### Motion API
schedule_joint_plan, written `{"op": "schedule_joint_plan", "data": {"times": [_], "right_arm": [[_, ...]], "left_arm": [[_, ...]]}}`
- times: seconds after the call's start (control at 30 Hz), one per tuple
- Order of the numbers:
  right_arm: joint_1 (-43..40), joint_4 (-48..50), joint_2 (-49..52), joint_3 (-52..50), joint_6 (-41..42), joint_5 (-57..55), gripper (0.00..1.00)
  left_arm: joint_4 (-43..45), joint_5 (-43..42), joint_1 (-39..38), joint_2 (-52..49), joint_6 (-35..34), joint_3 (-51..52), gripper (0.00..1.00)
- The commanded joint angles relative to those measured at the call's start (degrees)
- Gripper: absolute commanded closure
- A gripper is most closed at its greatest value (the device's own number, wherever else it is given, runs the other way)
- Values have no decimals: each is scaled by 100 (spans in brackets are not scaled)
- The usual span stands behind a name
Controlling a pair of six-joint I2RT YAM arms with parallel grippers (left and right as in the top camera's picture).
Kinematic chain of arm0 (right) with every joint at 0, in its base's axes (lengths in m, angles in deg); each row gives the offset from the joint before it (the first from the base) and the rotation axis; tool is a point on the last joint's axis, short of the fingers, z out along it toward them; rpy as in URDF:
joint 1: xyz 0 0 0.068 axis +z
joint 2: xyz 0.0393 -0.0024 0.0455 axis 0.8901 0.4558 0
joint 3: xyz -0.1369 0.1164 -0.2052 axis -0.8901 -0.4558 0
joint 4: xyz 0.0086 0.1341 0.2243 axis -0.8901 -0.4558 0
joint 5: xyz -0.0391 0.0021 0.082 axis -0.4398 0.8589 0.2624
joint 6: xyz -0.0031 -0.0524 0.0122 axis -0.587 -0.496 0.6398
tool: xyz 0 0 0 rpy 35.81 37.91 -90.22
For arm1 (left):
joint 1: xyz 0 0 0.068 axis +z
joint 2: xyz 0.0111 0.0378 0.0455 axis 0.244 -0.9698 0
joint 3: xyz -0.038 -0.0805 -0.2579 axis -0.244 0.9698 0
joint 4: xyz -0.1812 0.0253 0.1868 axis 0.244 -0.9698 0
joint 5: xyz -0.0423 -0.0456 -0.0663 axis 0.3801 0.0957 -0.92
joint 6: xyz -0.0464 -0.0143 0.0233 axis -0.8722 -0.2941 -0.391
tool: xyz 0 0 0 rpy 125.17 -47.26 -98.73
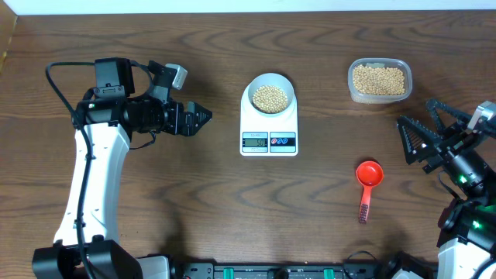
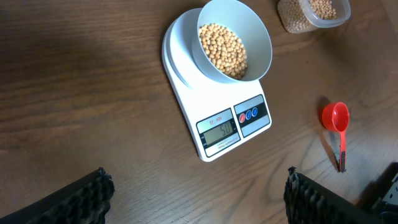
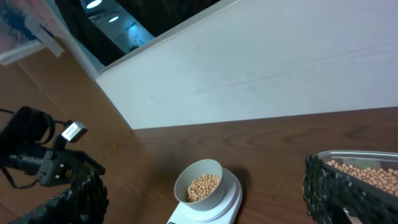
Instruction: Scoop item into bowl and weigh 50g on scale
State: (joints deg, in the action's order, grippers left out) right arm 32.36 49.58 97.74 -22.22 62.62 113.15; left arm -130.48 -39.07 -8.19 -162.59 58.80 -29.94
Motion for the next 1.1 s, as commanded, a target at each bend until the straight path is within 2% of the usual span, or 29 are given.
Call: {"op": "schedule_joint_plan", "data": {"times": [0.0, 0.73, 0.9, 1.07], "right_arm": [[31, -28, -22, 74, -26, -2, 1], [31, -162, -22, 72, -24, -4, 1], [31, -162, -22, 72, -391, -2, 1], [31, -162, -22, 72, -385, -2, 1]], "left_arm": [[4, -70, 26, 105, 98, -72, 10], [4, -70, 26, 105, 98, -72, 10], [4, -70, 26, 105, 98, -72, 10], [4, -70, 26, 105, 98, -72, 10]]}}
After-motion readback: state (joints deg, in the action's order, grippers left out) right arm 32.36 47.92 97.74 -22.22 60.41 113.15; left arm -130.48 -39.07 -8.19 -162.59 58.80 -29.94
